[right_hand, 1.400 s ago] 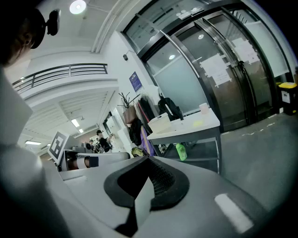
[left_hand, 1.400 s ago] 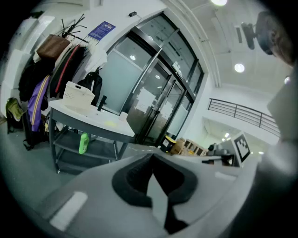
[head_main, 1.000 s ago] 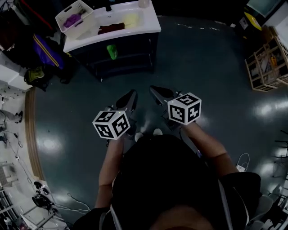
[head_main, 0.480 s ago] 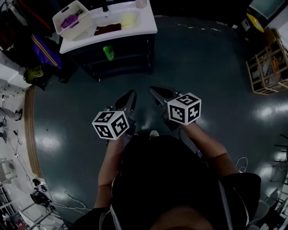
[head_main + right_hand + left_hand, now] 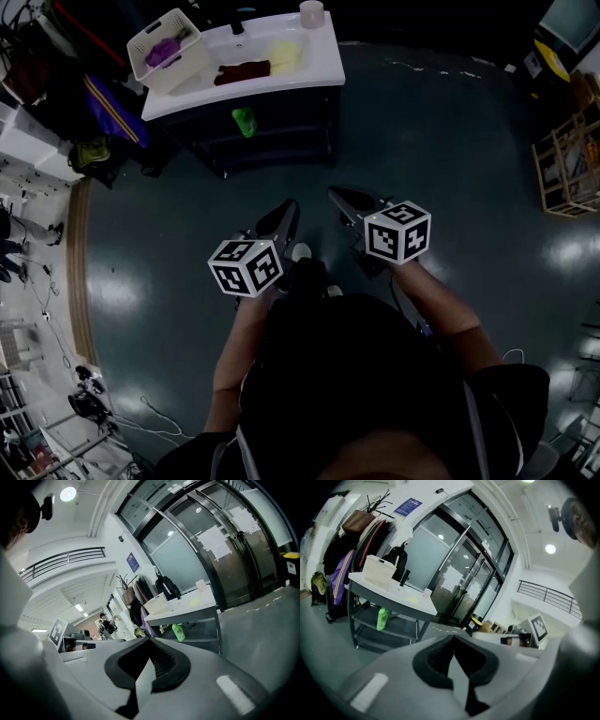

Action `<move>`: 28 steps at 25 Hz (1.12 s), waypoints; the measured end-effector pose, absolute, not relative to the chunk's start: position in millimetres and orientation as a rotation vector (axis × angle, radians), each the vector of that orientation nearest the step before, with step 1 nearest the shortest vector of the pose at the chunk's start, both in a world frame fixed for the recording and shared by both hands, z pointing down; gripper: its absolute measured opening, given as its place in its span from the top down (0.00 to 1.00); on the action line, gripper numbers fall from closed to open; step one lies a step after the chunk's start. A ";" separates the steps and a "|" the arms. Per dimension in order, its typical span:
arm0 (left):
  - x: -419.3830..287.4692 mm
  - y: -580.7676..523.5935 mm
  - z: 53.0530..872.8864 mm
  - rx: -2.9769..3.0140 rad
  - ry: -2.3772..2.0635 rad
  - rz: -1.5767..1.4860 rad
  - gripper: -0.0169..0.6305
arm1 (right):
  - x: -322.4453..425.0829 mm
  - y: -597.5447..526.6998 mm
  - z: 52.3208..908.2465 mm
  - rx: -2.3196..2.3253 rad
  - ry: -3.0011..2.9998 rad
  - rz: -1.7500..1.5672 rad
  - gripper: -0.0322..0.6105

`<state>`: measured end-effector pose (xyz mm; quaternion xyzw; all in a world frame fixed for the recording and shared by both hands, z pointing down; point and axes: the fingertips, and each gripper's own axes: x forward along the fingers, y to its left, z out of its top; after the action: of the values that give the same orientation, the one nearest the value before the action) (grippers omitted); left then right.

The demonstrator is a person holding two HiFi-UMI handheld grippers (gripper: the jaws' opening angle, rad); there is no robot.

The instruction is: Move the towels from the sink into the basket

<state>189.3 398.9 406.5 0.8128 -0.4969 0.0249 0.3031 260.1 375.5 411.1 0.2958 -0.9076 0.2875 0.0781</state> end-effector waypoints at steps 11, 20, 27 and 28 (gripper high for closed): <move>152.6 326.4 415.0 2.140 -1.305 0.039 0.96 | 226.8 307.4 422.4 0.890 -2.667 0.838 0.95; 102.1 275.7 419.9 2.109 -1.326 0.048 0.96 | 175.0 253.5 424.9 0.857 -2.645 0.830 0.95; 69.0 238.7 422.7 2.107 -1.313 0.031 0.96 | 142.6 213.4 429.7 0.863 -2.620 0.826 0.95; 64.6 234.3 423.6 2.106 -1.310 0.034 0.96 | 137.7 208.8 429.9 0.862 -2.617 0.826 0.95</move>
<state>64.6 234.3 423.6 0.8031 -0.4996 0.0129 0.3245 137.7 208.8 429.9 0.2970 -0.9018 0.2846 0.1323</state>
